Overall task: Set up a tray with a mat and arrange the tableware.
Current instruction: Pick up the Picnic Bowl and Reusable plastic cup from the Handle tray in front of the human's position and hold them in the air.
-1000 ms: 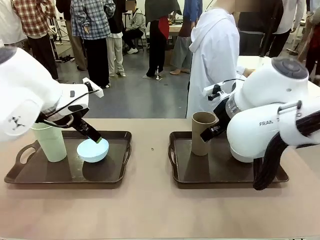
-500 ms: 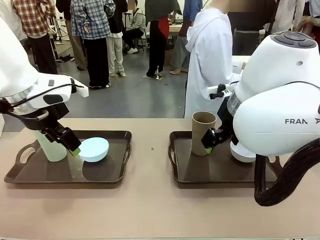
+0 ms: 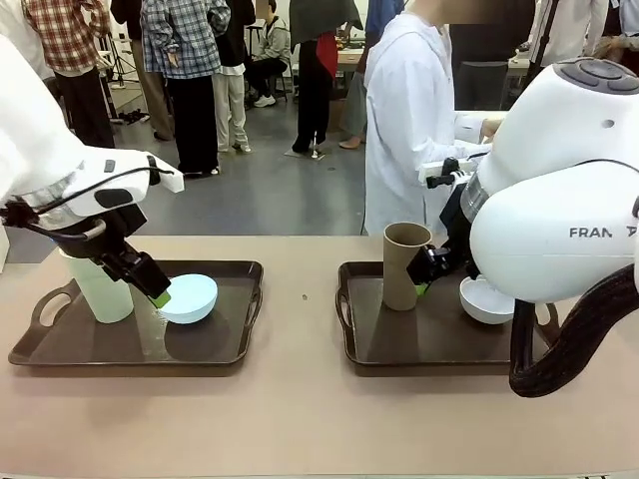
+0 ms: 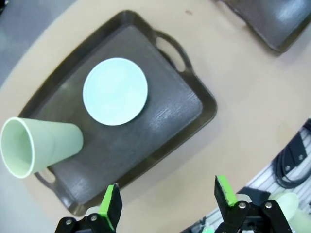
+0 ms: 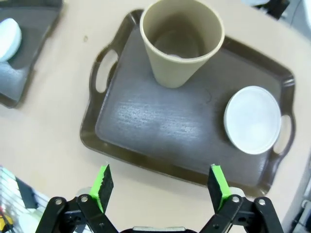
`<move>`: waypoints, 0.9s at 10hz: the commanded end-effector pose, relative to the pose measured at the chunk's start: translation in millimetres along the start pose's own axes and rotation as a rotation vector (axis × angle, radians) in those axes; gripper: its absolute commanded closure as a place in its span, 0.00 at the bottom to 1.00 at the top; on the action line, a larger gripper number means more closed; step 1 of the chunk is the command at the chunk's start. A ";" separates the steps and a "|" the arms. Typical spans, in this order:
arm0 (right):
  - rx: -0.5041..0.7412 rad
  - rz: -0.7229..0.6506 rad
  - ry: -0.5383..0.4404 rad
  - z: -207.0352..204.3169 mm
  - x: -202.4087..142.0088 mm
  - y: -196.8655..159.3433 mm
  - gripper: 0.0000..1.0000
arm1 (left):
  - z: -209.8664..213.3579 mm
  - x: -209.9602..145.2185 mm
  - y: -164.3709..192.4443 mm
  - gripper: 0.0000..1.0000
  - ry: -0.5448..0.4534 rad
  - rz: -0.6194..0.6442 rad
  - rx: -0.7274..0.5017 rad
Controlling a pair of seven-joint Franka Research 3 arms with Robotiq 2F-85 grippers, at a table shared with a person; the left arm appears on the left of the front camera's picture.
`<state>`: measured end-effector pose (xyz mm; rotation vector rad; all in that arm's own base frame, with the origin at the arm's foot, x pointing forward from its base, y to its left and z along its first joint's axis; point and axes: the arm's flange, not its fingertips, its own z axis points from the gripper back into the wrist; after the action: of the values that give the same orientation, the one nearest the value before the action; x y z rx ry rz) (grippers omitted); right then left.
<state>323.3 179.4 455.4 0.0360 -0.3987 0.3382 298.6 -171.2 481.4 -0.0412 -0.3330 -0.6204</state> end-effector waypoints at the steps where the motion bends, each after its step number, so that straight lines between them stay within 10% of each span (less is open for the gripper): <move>1: 0.092 -0.083 0.058 24.8 -19.8 -37.5 0.00 | 27.2 -26.3 23.0 0.00 -0.061 -0.008 -0.235; 9: 0.675 -0.581 -0.174 63.8 -109.3 -243.8 0.00 | 37.5 -108.2 192.8 0.00 -0.224 0.497 -0.683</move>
<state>288.4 -90.2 504.8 0.7448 -0.3939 -0.1088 307.0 44.0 495.7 -0.7742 -0.2940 -0.2379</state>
